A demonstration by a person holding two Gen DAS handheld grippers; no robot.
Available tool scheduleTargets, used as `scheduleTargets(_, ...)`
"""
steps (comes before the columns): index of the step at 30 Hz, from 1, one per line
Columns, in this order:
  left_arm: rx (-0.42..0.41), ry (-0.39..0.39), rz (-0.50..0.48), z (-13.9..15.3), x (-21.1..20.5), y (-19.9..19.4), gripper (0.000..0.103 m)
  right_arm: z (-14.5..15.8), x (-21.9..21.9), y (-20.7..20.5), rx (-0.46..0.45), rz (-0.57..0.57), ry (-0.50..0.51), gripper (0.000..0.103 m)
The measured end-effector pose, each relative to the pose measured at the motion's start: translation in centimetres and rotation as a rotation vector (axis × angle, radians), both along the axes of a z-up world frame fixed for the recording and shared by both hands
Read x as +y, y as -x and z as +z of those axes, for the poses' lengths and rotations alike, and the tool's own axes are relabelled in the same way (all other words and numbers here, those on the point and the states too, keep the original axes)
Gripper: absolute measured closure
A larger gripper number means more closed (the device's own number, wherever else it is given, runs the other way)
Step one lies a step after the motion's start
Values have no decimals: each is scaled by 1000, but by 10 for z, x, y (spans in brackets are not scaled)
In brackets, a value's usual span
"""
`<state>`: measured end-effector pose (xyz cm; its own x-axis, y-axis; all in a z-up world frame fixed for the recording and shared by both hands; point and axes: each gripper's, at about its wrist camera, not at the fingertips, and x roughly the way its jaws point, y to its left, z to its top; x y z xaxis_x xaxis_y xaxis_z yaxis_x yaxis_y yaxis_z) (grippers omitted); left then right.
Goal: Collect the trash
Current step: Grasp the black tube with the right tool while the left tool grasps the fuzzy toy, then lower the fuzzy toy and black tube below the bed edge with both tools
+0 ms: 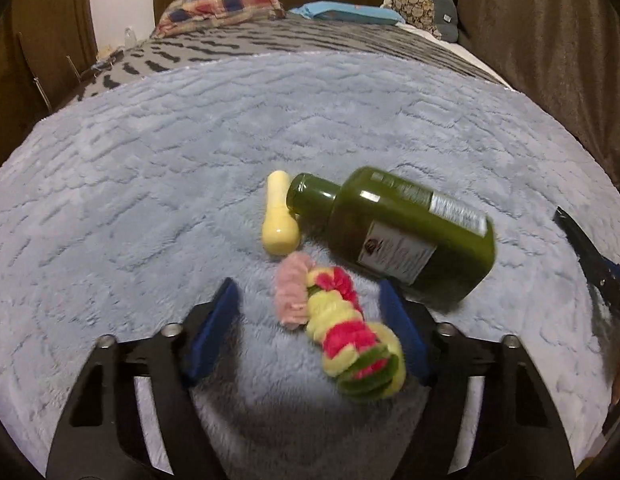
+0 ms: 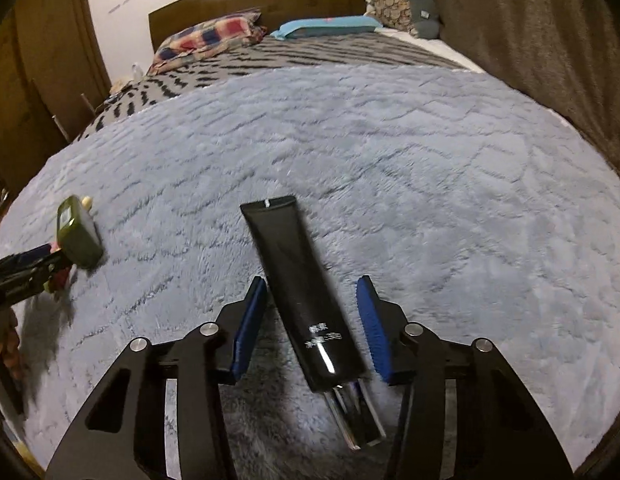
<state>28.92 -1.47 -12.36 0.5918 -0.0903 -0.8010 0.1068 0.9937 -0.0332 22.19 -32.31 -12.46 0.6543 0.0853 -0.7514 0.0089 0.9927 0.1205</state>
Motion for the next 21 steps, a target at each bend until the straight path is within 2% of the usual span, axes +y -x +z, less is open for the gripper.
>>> scheduleTargets(2, 11, -14, -7, -5, -2, -2, 43, -1, 0, 0, 0, 2, 3, 60)
scheduleTargets(4, 9, -19, -11, -5, -3, -1, 54, -2, 0, 1, -4, -2, 1, 65)
scheduleTargets(6, 6, -22, -19, -4, -2, 3, 63, -2, 3, 4, -12, -2, 8, 75)
scheduleTargets(7, 1, -25, -22, -3, -2, 7, 66, -1, 5, 5, -15, 1, 11, 75)
scheduleTargets(14, -21, -28, -47, 1, 1, 39, 70, 6, 31, 30, -38, 85, -11, 76)
scheduleTargets(17, -28, -35, -66, 3, 0, 63, 70, 7, 46, 44, -38, 129, -26, 76)
scheduleTargets(21, -46, 1, -71, 8, 5, 102, 70, 12, 69, 72, -59, 188, -39, 76)
